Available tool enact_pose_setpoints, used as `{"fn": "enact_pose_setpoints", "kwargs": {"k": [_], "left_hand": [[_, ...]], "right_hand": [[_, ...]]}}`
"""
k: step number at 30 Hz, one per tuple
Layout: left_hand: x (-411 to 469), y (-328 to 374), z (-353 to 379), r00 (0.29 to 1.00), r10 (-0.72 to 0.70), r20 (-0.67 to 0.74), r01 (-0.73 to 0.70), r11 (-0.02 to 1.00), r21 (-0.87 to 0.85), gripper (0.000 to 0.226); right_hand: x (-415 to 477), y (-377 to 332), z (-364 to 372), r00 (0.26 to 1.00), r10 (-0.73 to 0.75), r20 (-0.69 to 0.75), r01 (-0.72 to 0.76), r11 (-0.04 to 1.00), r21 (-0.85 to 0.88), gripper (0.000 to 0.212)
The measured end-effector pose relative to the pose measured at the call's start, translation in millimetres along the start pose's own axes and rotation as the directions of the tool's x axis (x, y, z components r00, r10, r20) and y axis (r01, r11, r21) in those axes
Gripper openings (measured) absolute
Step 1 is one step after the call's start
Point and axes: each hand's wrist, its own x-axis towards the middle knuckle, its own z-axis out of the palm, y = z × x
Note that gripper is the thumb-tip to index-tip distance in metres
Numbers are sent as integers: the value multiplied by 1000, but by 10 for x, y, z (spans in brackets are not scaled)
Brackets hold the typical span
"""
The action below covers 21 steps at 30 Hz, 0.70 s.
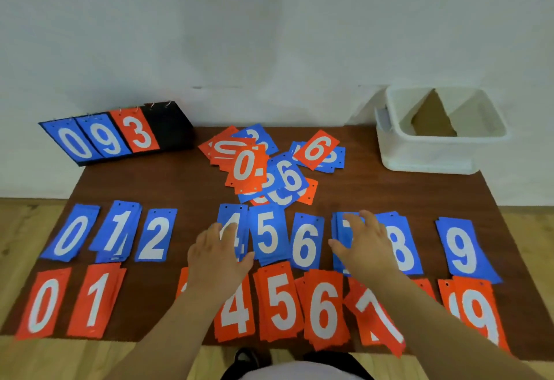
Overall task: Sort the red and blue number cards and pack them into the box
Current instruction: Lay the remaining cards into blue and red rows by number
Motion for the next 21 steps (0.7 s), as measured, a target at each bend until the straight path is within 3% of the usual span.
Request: {"fn": "enact_pose_setpoints", "kwargs": {"k": [4,10,17,21], "left_hand": [[159,0,-69,992,-122,-41,123,992,21,79],[629,-301,-224,978,-206,-41,208,977,44,83],[1912,-821,-319,979,-203,27,203,979,7,86],[2732,-836,-290,994,-92,65,93,996,-6,86]], "right_hand": [[448,-157,-205,995,-95,11,95,995,-10,70],[1041,-587,-224,993,-102,53,105,994,-37,71],[1818,-924,-10,988,142,60,-141,990,-15,76],[2346,-970,117,948,314,55,-317,947,45,88]]}}
